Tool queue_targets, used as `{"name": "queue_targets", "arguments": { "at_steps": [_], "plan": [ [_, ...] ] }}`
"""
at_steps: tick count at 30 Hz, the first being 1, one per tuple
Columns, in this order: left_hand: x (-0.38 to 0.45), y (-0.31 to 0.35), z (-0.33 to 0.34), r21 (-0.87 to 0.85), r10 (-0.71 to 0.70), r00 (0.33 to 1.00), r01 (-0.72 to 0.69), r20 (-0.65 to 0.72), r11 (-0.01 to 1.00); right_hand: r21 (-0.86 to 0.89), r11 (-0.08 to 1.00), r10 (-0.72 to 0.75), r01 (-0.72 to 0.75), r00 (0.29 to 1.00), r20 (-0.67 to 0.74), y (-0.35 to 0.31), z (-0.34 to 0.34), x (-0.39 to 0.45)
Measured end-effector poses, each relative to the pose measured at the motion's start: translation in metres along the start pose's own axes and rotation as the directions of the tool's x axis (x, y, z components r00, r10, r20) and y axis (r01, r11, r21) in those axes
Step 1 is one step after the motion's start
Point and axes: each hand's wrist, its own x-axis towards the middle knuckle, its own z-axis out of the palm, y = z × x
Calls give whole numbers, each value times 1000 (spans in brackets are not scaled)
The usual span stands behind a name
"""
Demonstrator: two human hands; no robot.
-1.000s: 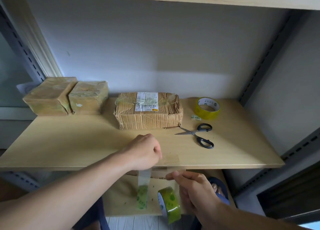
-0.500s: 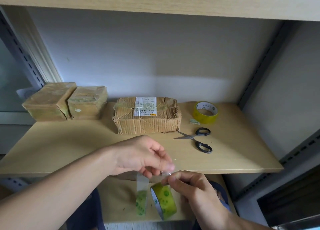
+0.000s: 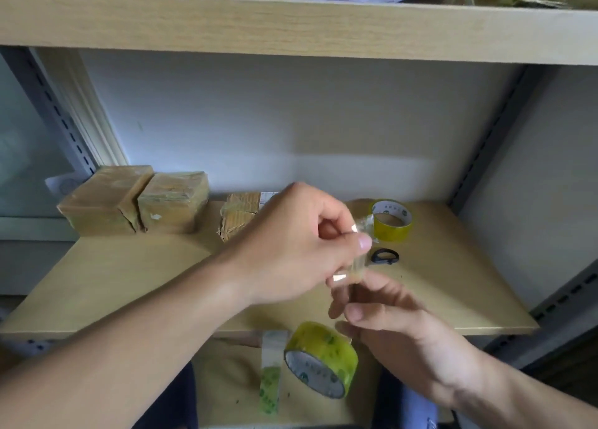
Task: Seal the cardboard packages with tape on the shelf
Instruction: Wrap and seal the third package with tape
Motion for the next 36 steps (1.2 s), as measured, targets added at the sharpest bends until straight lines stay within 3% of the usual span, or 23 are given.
{"name": "queue_targets", "arguments": {
  "at_steps": [3, 8, 11, 14, 17, 19, 22, 27, 29, 33, 36],
  "plan": [
    [12, 14, -15, -63, 14, 999, -17, -50, 998, 12, 999, -45, 44, 993, 112, -21, -1, 8],
    [27, 22, -31, -150, -6, 992, -13, -126, 989, -45, 991, -123, 130, 985, 124, -48, -3, 21],
    [32, 19, -36, -208, -36, 984, -1, -176, 978, -104, 986, -134, 131, 991, -14, -50, -12, 34],
    [34, 16, -41, -236, -54, 982, 9, -183, 972, -288, 945, -193, 154, 975, -111, -46, -23, 43],
    [37, 13, -45, -242, -69, 973, 14, -221, 970, -542, 840, -96, 12, 987, -127, -35, -20, 47],
    [39, 9, -46, -241, -74, 964, 11, -255, 970, -677, 728, -83, -107, 967, -242, -20, -9, 51],
    [40, 1, -48, -273, -102, 949, 19, -297, 962, -694, 700, -144, -170, 918, -370, 0, 4, 67],
    [42, -16, -61, -383, -181, 901, 19, -393, 924, -567, 814, -78, -130, 942, -328, 9, 7, 83],
    [40, -29, -72, -329, -169, 857, 0, -486, 944, -508, 855, -66, -106, 949, -309, -2, 6, 80],
    [25, -76, -95, -176, -161, 690, 49, -706, 983, -669, 743, -98, -24, 984, -145, -40, -9, 71],
    [10, -115, -92, -288, -333, 706, 188, -626, 939, -797, 604, -154, 20, 984, -92, -78, -34, 72]
  ]
}}
